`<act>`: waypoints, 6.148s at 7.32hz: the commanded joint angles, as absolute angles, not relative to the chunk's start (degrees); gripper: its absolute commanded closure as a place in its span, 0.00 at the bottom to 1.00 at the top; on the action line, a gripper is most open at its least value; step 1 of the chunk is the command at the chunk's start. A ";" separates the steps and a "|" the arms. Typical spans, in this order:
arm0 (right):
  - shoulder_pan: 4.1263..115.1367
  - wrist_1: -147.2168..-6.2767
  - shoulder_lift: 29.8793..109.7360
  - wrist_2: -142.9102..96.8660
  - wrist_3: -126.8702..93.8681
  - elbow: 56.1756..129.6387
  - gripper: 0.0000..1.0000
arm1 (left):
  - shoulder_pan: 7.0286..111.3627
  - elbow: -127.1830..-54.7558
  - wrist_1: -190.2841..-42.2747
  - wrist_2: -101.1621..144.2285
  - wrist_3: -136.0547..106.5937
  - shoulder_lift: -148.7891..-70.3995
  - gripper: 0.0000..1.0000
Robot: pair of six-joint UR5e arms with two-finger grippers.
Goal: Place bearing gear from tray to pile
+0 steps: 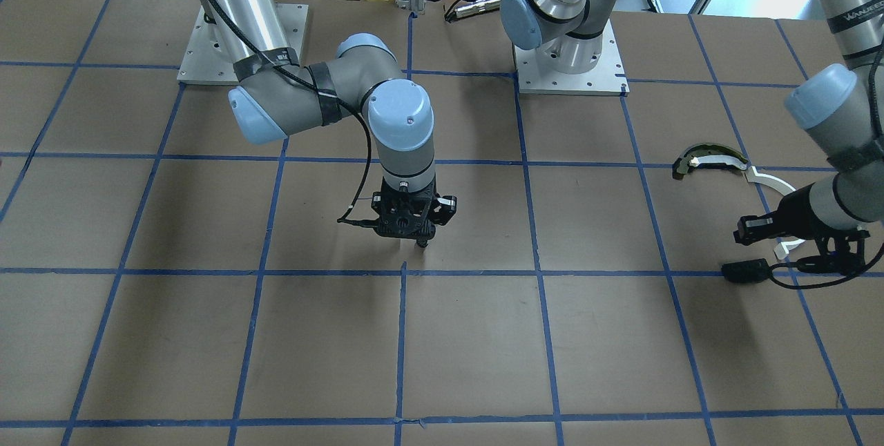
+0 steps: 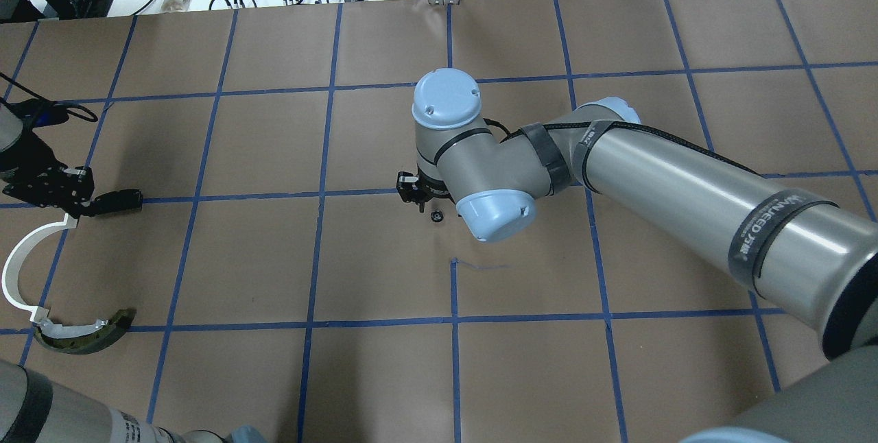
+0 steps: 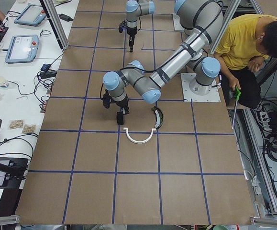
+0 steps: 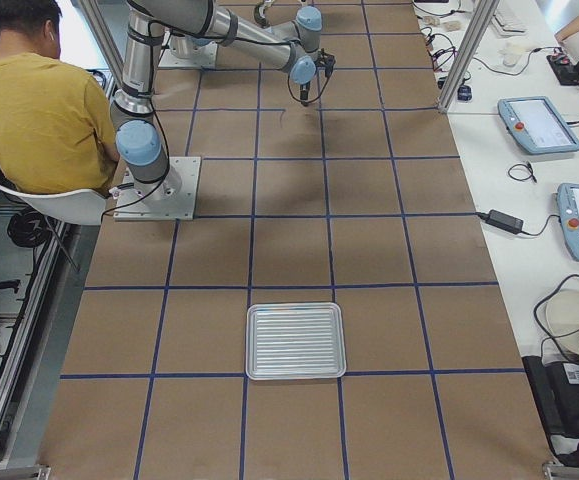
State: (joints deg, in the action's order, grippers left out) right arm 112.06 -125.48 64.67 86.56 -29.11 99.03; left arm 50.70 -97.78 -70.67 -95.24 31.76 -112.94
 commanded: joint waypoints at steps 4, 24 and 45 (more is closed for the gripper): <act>87.29 -91.60 83.19 89.12 3.58 87.45 0.00 | 48.08 -98.17 -69.61 -95.54 33.22 -117.77 1.00; 88.59 -89.03 91.49 88.59 -1.23 90.44 0.00 | 110.30 -96.33 -60.29 -87.10 -11.43 -120.67 0.00; 88.86 -89.03 91.67 87.71 -0.97 92.29 0.00 | 62.01 -97.55 -66.26 -95.71 28.89 -114.35 1.00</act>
State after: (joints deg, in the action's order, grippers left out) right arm 88.86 -89.08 91.67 87.71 -0.98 92.28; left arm 68.38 -96.68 -64.99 -95.58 23.47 -114.74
